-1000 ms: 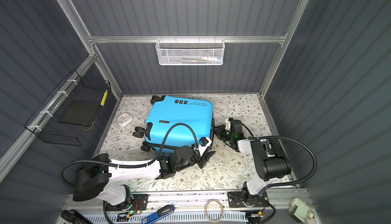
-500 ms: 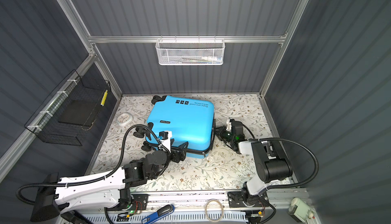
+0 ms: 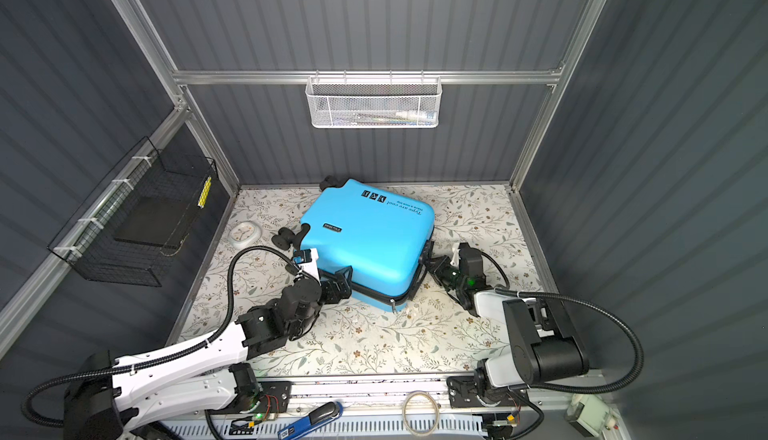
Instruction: Pack the luggage
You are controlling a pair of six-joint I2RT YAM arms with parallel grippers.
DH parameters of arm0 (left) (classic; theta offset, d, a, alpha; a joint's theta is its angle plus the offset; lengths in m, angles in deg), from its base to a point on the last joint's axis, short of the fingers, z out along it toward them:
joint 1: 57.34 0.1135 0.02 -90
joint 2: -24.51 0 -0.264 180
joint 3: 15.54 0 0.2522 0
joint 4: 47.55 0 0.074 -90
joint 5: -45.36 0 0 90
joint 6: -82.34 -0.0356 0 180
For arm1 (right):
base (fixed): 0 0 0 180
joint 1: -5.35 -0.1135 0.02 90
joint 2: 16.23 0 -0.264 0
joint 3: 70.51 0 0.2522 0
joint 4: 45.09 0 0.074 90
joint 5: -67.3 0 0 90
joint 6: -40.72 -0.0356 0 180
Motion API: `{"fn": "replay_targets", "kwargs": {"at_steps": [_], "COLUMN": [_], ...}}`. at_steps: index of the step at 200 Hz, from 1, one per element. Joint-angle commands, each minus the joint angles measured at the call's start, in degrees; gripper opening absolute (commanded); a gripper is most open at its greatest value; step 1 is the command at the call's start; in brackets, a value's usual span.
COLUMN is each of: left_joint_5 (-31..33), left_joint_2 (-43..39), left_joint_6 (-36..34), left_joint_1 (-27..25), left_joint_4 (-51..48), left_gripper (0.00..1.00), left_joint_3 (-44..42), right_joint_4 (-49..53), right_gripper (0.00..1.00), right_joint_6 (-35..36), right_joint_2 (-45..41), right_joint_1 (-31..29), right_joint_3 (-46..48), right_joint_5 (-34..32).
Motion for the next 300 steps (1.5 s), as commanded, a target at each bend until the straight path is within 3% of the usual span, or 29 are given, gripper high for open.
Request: {"fn": "replay_targets", "kwargs": {"at_steps": [1,38,73,107,137,161,177,226,262,276,300], "left_joint_5": [-8.19,-21.05,-30.22,-33.08,-31.97,-27.91,-28.72,-39.41,-42.91,-44.57,-51.39], "left_joint_2": [6.39,19.04,31.54,33.34,27.55,23.14,21.06,18.16,22.24,24.71,29.29], "left_joint_6": [-5.29,-11.02,-16.47,-19.47,-21.40,-17.81,-17.56,-23.51,-25.22,-26.71,-30.51], "left_joint_1": [5.45,12.84,16.74,20.08,20.83,20.92,21.01,21.09,21.09,21.09,21.09], "left_joint_4": [2.78,7.89,8.86,6.74,6.79,8.43,11.90,23.32,41.68,46.75,45.84], "left_gripper": [0.99,0.99,0.99,0.99,1.00,1.00,1.00,0.99,0.95,0.91,0.81], "left_joint_3": [3.42,12.03,23.77,28.46,23.78,17.31,12.16,-1.17,-9.56,-10.47,-7.13], "right_joint_4": [5.64,6.43,10.00,11.05,9.72,9.27,8.99,9.10,9.85,10.07,10.55], "right_gripper": [0.00,0.00,0.00,0.00,0.00,0.00,0.00,0.00,0.00,0.00,0.00], "right_joint_6": [-3.28,-6.20,-6.45,-6.38,-6.46,-6.45,-6.45,-6.39,-6.40,-6.43,-6.37], "right_joint_2": [-2.58,-7.59,-10.41,-10.29,-8.71,-7.91,-7.38,-6.75,-7.09,-7.27,-7.53], "right_joint_1": [-1.92,-9.33,-14.23,-14.75,-14.94,-14.99,-15.00,-15.00,-14.95,-14.98,-14.94], "right_joint_3": [3.66,6.21,4.47,2.51,2.21,2.13,2.00,1.72,1.69,1.62,1.44], "right_joint_5": [0.44,-4.61,-10.73,-12.35,-12.68,-12.90,-12.91,-13.17,-13.54,-13.53,-13.53]}}
